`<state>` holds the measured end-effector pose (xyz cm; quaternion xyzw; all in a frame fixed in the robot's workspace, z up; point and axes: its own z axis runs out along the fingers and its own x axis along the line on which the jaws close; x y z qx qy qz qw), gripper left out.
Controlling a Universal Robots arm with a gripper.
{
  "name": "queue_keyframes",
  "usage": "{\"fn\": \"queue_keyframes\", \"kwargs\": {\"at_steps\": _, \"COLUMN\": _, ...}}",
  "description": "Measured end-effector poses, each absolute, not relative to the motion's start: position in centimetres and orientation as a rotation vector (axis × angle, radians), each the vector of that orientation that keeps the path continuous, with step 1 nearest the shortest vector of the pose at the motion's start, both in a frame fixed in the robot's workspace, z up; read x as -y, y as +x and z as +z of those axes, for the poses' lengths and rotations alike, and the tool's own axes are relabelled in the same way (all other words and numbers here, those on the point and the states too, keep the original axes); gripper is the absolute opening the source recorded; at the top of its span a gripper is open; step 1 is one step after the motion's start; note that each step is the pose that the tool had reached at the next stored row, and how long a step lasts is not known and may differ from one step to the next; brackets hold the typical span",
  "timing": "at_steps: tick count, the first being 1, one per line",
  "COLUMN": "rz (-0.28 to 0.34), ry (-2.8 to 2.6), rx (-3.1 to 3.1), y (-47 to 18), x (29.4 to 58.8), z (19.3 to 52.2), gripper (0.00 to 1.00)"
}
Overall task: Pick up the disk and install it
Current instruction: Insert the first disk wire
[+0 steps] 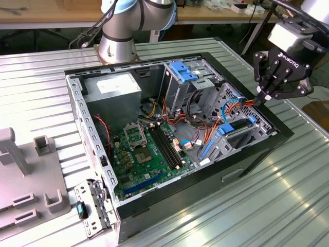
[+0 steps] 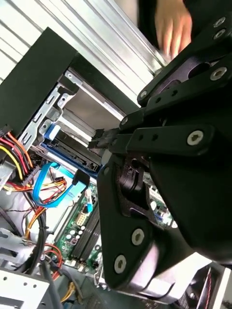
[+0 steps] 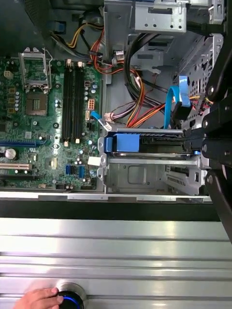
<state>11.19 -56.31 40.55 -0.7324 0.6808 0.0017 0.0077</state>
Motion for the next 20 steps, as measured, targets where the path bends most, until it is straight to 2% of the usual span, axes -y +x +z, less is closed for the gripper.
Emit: {"fn": "queue_keyframes", "kwargs": {"at_steps": 20, "rz": 0.010, "ry": -2.626, "rx": -1.696, "y": 11.37, "x": 56.31, "z": 40.44, "gripper": 0.11}}
